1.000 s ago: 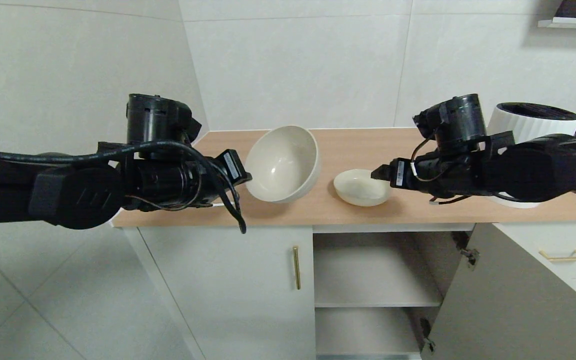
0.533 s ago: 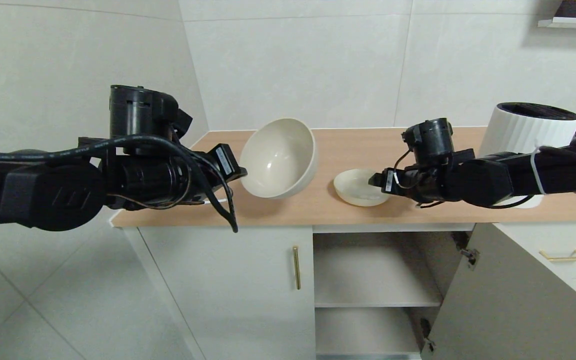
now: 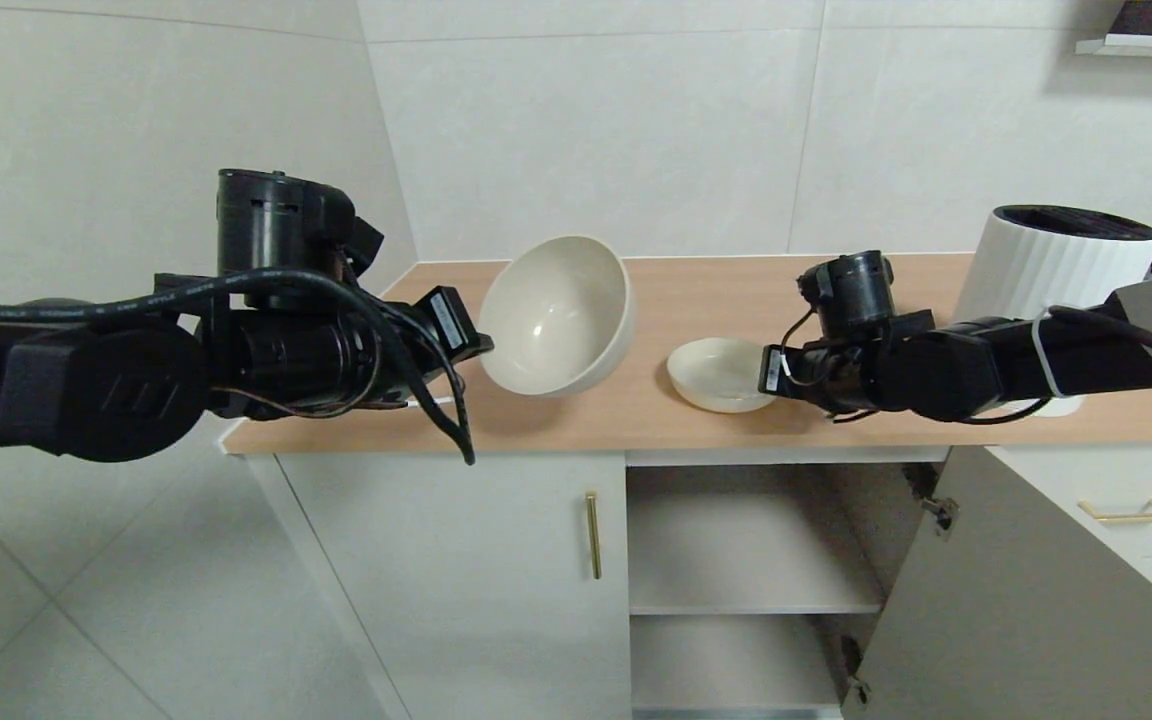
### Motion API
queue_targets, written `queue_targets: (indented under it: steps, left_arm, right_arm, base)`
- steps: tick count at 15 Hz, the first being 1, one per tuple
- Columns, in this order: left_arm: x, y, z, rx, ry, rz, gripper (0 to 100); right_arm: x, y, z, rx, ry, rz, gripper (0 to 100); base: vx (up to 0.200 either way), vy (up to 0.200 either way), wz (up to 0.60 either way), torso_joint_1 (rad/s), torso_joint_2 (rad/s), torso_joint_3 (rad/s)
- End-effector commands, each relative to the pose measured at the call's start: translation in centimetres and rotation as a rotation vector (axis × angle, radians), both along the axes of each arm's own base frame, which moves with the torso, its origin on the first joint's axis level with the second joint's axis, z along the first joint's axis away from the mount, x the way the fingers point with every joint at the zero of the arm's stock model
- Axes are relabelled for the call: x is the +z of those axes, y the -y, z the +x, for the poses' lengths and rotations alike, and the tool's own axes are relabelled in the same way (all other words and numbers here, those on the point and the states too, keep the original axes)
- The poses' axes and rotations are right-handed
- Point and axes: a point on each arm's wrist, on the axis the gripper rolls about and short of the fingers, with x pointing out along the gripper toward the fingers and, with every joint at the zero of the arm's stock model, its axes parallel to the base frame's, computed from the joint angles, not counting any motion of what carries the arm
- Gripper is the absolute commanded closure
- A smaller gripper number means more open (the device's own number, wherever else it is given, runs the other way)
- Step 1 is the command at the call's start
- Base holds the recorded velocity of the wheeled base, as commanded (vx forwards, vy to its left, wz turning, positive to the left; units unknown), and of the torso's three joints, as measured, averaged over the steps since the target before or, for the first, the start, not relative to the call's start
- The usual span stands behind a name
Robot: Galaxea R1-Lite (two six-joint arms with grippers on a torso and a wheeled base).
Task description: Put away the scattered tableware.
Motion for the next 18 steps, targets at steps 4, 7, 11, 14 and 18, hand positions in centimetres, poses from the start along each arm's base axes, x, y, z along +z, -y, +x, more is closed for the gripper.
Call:
queue_targets:
  steps: [4,7,11,14,18]
  left_arm:
    - [0.1,-0.1,-0.3,0.001,0.001,-0.002,100]
    - [1.0,-0.6,-1.5,-0.001,0.023,-0.010,100]
    - [0.9,-1.6,-4.3,-0.067,0.018,-0.002,100]
    - [0.1,-2.1,-6.3,-0.166,0.006,0.022,100]
    - [-3.3,-1.4,-6.6,-0.222,-0.051,0.082,100]
  right_arm:
    - [2.5,0.5,-1.2,-0.019,0.040,0.073,100]
    - [5.4,1.9,-4.8,0.033,0.058,0.130,100]
    - [7.4,4.1,-10.7,0.176,0.031,0.209,100]
    - [6.8,5.3,-13.1,0.228,-0.069,0.214,100]
    - [5.3,6.9,-15.6,0.352,-0.199,0.196,100]
  base:
    - [0.000,0.000,0.00,0.000,0.00,0.000]
    - [0.000,0.000,0.00,0.000,0.00,0.000]
    - [0.000,0.000,0.00,0.000,0.00,0.000]
    - [0.000,0.000,0.00,0.000,0.00,0.000]
    - [0.000,0.000,0.00,0.000,0.00,0.000]
